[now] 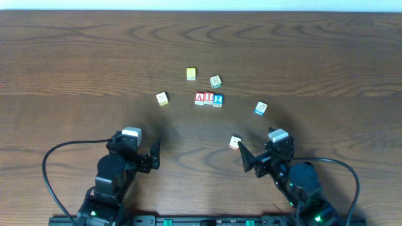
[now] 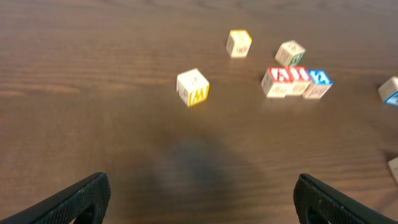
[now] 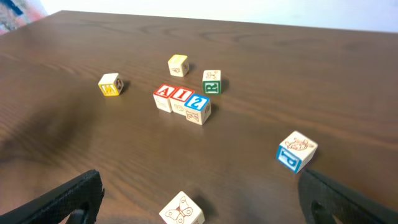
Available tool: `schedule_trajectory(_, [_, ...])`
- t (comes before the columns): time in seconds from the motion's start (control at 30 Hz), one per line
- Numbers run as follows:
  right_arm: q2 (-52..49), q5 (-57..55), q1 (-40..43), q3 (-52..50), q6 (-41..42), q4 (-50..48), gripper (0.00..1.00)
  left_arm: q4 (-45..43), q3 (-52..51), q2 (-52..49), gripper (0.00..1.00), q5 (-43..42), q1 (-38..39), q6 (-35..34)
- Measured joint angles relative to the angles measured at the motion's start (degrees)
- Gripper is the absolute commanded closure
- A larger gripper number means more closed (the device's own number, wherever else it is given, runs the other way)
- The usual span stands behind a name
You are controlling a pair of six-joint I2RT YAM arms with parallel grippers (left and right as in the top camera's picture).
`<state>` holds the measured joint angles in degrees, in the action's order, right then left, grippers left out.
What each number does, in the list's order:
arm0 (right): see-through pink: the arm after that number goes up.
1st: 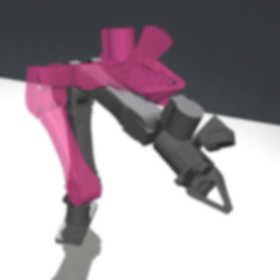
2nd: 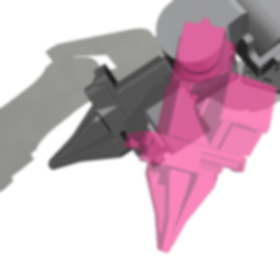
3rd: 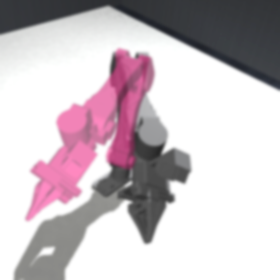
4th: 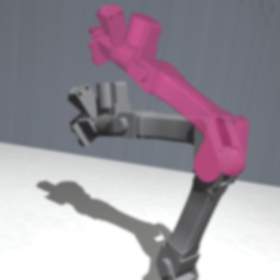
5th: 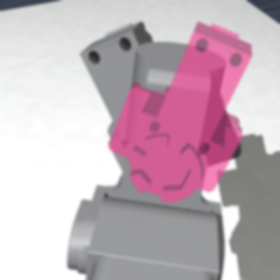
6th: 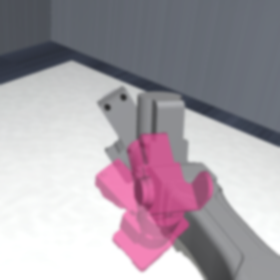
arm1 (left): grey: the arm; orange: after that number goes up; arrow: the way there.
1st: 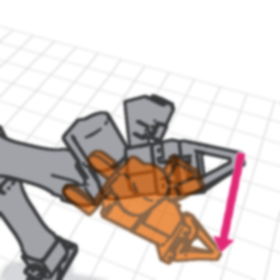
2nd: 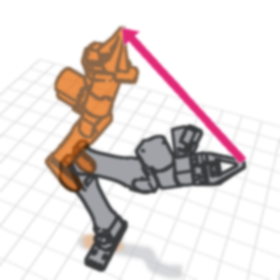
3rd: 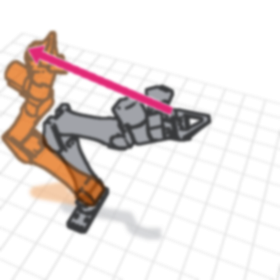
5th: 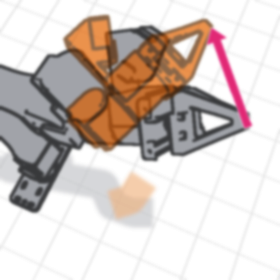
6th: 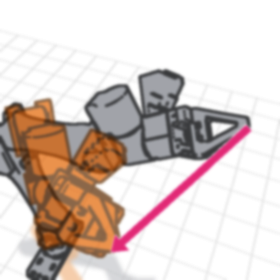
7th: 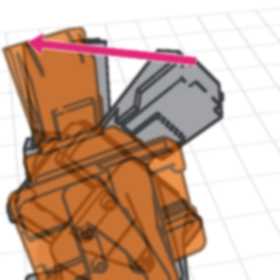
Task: Spell out Ai2
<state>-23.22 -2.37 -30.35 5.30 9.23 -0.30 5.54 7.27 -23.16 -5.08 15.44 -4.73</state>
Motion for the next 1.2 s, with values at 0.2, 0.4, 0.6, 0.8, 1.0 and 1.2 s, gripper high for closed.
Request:
schedule_trajectory(0.2, [-0.28,-1.31,0.00,-4.87,4.94,2.32,0.01,-4.92,-3.65,-0.37,0.05,0.74,-0.02,-4.59])
schedule_trajectory(0.4, [-0.52,-2.60,0.00,-4.92,8.26,2.82,0.01,-4.72,-6.03,-0.63,0.05,4.87,-0.02,-13.57])
schedule_trajectory(0.6, [-0.57,-3.32,0.00,-4.92,9.42,3.54,0.01,-4.37,-5.95,-2.19,0.05,8.39,-0.02,-14.71])
schedule_trajectory(0.8, [-0.57,-3.63,0.00,-4.92,9.66,3.54,0.01,-4.37,-5.95,-3.89,0.05,8.87,-0.02,-11.69])
schedule_trajectory(1.0, [-0.55,-3.65,0.00,-4.92,9.66,3.54,0.01,-4.37,-5.95,-3.96,0.05,8.98,0.00,-11.28])
schedule_trajectory(1.2, [1.29,-3.63,0.17,-4.92,9.66,3.56,0.01,-4.46,-5.95,0.00,0.05,9.20,1.22,-11.28])
